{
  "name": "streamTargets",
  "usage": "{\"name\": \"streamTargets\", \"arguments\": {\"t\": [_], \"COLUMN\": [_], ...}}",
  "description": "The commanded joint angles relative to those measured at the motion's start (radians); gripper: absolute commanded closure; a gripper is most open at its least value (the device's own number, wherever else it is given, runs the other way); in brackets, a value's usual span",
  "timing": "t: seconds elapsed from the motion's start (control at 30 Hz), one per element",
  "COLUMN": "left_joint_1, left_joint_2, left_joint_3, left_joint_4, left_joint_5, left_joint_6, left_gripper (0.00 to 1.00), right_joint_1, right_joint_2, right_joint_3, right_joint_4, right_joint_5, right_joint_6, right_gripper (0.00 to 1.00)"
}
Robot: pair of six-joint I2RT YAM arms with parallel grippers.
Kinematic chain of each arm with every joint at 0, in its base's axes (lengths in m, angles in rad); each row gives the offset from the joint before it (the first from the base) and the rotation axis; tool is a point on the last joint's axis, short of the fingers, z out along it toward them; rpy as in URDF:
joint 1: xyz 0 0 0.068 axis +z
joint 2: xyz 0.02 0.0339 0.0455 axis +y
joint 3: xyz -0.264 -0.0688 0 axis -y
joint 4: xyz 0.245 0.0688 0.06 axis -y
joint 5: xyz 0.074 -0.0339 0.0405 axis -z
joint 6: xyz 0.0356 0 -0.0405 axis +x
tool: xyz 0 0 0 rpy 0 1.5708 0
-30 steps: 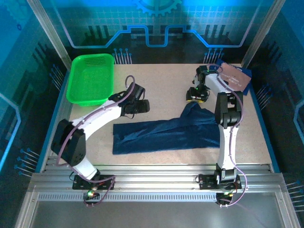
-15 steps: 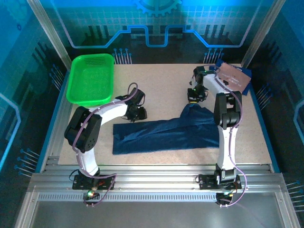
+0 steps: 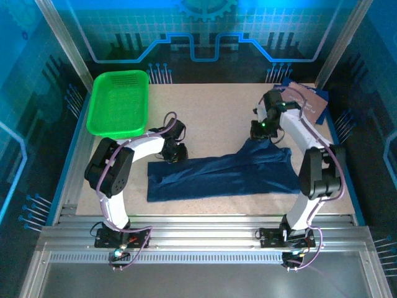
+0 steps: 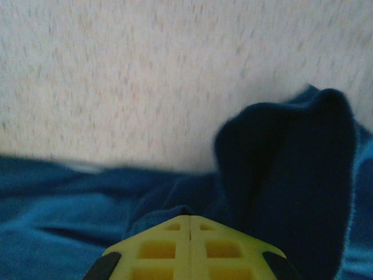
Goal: Fold and stack the t-shirts
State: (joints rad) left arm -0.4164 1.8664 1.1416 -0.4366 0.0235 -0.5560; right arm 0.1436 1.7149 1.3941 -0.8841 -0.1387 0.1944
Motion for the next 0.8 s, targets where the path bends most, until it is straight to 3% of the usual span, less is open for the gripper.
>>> {"name": "streamTargets", "arguments": {"t": [0.0,0.23,0.53,0.63,0.7,0.77], "left_joint_1": [0.023,0.040,0.062,0.066,0.068,0.073], "left_joint_2": [0.039,0.076,0.122,0.135,0.141,0.142], "left_joint_3": [-0.029,-0.004,0.046,0.061,0.068,0.074], "left_joint_4": [-0.026,-0.040,-0.065,-0.067,-0.069,-0.074], "left_joint_5": [-0.013,-0.014,-0.020,-0.017,-0.018,-0.027], "left_joint_6": [-0.022,-0.014,0.019,0.035,0.043,0.051], "left_gripper": [0.67,0.68,0.68,0.68,0.68,0.68], "right_joint_1": [0.036,0.127,0.219,0.235,0.244,0.244], "right_joint_2": [-0.135,-0.353,-0.470,-0.498,-0.518,-0.543], "right_joint_3": [-0.105,-0.325,-0.482,-0.533,-0.541,-0.529], "right_joint_4": [-0.028,-0.069,-0.071,-0.043,-0.032,-0.031], "right_joint_5": [-0.031,-0.062,-0.037,-0.079,-0.108,-0.152], "right_joint_6": [0.034,0.190,0.333,0.355,0.344,0.322], "right_gripper": [1.00,1.00,1.00,0.81,0.59,0.48]}}
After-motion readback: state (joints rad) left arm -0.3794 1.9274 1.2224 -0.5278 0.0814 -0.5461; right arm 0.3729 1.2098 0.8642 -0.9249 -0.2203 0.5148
